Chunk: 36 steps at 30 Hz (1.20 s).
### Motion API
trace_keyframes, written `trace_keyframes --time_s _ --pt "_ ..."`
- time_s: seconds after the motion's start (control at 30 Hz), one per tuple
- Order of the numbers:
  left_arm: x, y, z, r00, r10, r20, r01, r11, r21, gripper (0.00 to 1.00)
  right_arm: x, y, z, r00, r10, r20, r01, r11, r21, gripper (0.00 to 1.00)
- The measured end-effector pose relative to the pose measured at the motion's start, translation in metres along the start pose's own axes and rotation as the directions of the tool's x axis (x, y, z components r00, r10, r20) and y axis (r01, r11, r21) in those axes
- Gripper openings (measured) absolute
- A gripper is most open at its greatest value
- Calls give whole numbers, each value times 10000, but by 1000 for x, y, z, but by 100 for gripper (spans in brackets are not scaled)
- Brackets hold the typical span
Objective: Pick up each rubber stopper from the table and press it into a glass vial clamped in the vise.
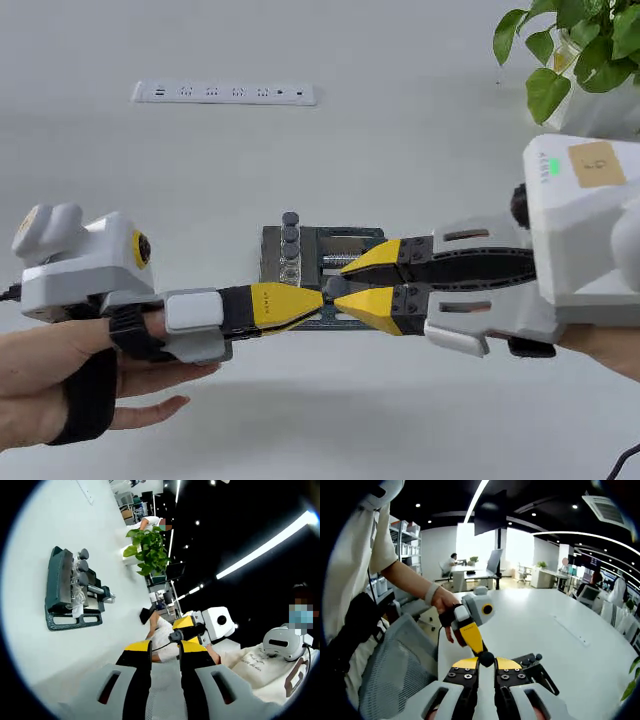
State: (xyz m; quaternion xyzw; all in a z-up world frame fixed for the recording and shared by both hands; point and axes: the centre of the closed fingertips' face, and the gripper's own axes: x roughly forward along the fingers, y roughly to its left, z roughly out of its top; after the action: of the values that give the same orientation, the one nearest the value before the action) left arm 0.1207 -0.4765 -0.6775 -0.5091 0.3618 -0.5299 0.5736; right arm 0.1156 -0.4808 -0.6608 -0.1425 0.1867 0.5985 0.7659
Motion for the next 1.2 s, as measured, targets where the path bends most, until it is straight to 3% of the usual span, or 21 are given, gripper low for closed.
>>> trace_keyframes --time_s 0.07,0.4,0.5,0.63,0.73,1.0,1.2 --pt "1 -7 0 9991 -414 93 416 9990 -168 16 -2 2 3 9996 106 261 -109 9998 146 6" --pt "3 -22 -7 9935 -1128 -162 1117 9919 -598 15 -3 15 19 9901 642 1251 -747 9939 813 6" --pt "2 -26 -5 9905 -1372 14 1369 9879 -733 15 -4 18 22 9872 790 1388 -922 9916 908 6" --pt "1 -36 -3 9809 -1939 182 1948 9761 -969 13 -6 18 30 9790 823 1863 -1043 9883 1111 6" --pt "1 -43 -4 9749 -2219 200 2228 9697 -999 12 -9 18 36 9679 970 2320 -1362 9777 1596 6" --pt "3 -55 -3 9621 -2706 345 2727 9557 -1110 7 -9 21 40 9584 1139 2617 -1640 9702 1783 6" --pt "2 -58 -3 9595 -2793 371 2818 9518 -1208 7 -8 22 43 9537 1164 2772 -1699 9693 1777 6"
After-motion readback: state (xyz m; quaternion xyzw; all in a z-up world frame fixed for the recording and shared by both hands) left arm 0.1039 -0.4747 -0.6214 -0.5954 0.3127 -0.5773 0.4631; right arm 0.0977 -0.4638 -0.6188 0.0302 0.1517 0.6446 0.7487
